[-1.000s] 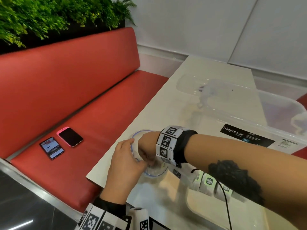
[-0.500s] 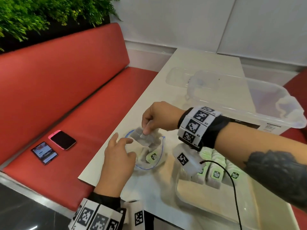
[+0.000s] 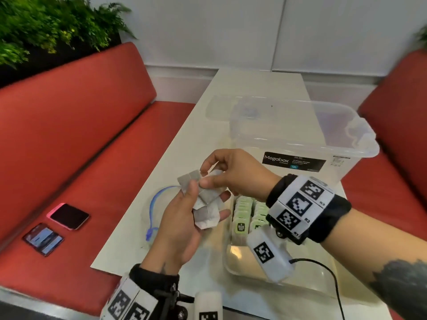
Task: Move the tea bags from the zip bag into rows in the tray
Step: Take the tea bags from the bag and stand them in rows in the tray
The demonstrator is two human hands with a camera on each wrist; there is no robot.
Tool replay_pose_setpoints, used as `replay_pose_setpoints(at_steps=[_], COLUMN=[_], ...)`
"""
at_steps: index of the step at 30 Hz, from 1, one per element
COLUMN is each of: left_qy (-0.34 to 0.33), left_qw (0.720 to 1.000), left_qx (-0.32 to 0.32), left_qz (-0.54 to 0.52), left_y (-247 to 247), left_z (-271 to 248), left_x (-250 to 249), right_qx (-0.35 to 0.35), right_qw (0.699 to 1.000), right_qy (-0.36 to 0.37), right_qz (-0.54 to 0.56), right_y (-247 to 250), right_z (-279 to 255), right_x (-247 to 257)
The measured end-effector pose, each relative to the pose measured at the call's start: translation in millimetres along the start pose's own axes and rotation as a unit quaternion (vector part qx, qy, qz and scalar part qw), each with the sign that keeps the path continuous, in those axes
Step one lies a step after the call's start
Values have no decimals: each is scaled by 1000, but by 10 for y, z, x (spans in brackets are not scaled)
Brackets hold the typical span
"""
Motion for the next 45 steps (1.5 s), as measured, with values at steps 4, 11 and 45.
replay_pose_setpoints(at_steps=[4,11,45], left_qy=[22,77,-5], left_qw=[1000,996,958], left_qx=[-3,47,143], left_qz=[-10,-14,249], left_y=[-134,-419,-599], left_z=[54,109,144], left_x=[144,336,797], right_qx=[-74,-86,122], right_qw=[997,978,840], right_qy=[-4,117,-178], right_qz=[27,-149,-497], right_y=[233,600,1037], right_z=[-228,-682,-819], right_x=[-144,-153,-1050])
Point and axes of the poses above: each hand's wrist, its own z-axis towards the middle knuckle, its own y-axis out of the back of the hand, x = y × z, the point moved 7 cm from there along z, towards the middle knuckle, and after that the axes turned 1 degree about z, right-handed, at the moved point
